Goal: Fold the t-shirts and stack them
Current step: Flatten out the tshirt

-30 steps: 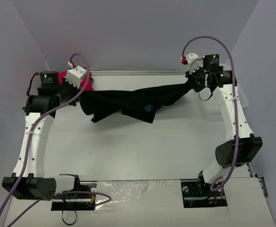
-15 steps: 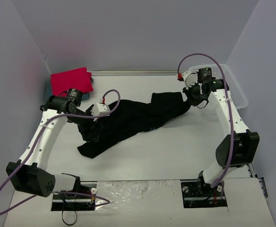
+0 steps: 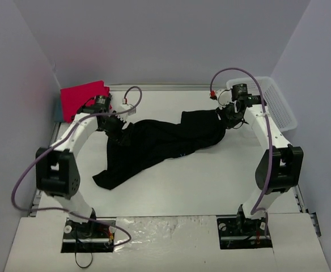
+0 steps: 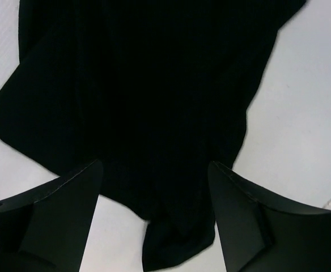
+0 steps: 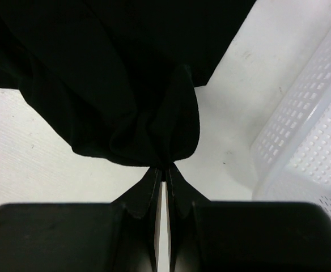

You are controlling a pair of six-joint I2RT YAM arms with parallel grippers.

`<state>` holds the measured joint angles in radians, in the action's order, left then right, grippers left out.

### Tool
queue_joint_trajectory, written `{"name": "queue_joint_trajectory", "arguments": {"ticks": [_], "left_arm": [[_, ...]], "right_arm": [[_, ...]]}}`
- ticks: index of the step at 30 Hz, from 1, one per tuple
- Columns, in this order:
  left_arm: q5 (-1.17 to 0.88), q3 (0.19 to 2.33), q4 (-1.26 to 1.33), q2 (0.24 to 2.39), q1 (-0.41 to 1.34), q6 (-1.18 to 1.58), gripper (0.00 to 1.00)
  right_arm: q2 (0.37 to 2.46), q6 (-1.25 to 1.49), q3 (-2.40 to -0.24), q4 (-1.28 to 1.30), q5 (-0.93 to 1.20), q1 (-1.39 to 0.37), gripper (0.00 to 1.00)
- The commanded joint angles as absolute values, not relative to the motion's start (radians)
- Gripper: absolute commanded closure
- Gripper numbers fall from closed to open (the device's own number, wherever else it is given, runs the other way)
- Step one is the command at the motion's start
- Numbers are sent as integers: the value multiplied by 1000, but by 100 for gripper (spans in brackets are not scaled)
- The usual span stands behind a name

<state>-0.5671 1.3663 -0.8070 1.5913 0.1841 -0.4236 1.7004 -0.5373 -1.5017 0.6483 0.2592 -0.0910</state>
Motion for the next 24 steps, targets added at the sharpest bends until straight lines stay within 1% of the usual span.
{"name": "queue_joint_trajectory", "arguments": {"ticks": [1, 5, 10, 16, 21, 24], "left_arm": [[-624, 1440, -698, 1709, 132, -305, 27], [-614, 1522, -663, 1843, 98, -246, 28], [-560, 1592, -660, 1954, 61, -221, 28], [-543, 1597, -597, 1986, 26, -218, 29], [-477, 1634, -592, 2039, 20, -242, 29], [-476, 1649, -594, 2066, 15, -253, 29]], "right_arm": [[1716, -512, -1485, 638, 273, -101, 100], [1752, -506, -1477, 623, 275, -104, 100], [1790, -500, -1467, 603, 278, -106, 100], [1828, -491, -1471, 583, 291, -107, 100], [1858, -483, -1471, 575, 293, -112, 100], [1867, -480, -1465, 568, 295, -117, 100]]}}
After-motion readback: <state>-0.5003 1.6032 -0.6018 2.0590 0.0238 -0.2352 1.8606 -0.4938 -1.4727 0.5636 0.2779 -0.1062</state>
